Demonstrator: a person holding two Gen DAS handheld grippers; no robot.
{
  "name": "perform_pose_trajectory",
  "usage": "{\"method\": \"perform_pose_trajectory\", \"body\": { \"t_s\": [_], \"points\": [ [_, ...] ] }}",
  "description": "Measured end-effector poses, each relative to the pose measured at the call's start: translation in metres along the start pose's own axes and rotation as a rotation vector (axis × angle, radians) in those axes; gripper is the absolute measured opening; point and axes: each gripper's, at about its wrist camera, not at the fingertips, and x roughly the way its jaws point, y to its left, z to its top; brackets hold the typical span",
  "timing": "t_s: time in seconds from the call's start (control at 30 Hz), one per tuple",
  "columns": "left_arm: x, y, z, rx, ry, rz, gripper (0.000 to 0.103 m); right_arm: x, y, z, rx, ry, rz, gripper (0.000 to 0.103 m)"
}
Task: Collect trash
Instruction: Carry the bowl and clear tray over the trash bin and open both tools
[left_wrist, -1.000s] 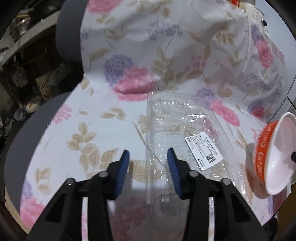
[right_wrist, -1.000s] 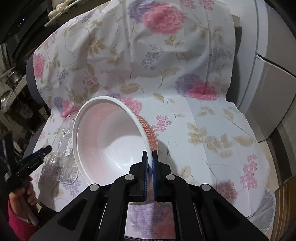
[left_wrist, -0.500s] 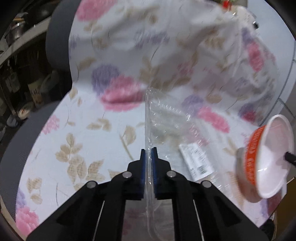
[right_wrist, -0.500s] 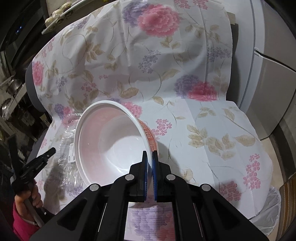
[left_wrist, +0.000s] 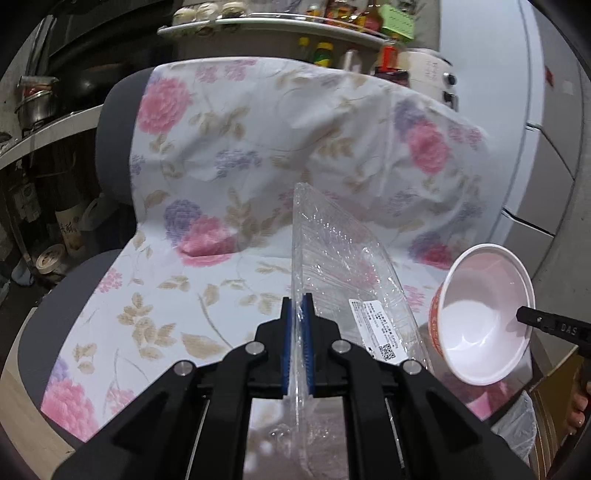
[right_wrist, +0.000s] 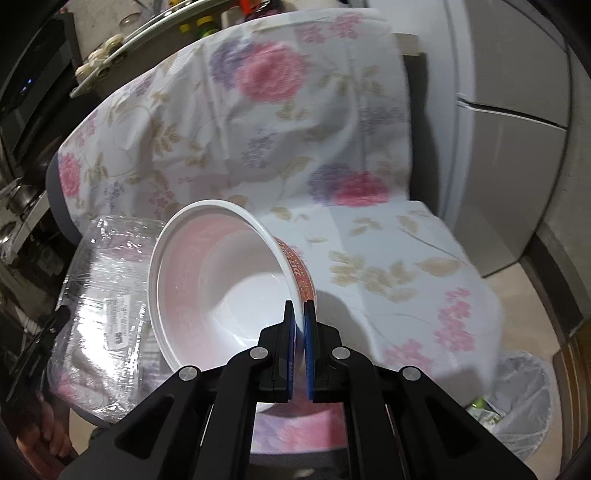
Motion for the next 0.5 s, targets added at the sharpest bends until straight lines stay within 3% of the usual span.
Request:
{"method": "perform_pose_trajectory", "body": {
  "t_s": [0.2,0.5],
  "points": [
    [-0.004,-0.032,-0.017,0.028,0.041,-0.066,0.005,-0.033,-0.045,-0.017,0.068,-0.028,-0.044,0.005],
    [-0.025,-0.128,-0.032,0.145,-0.006,-0.237,0.005,-0.09,-0.135,-0.06,0.219,-0.096,-0.153,0.005]
  ]
}}
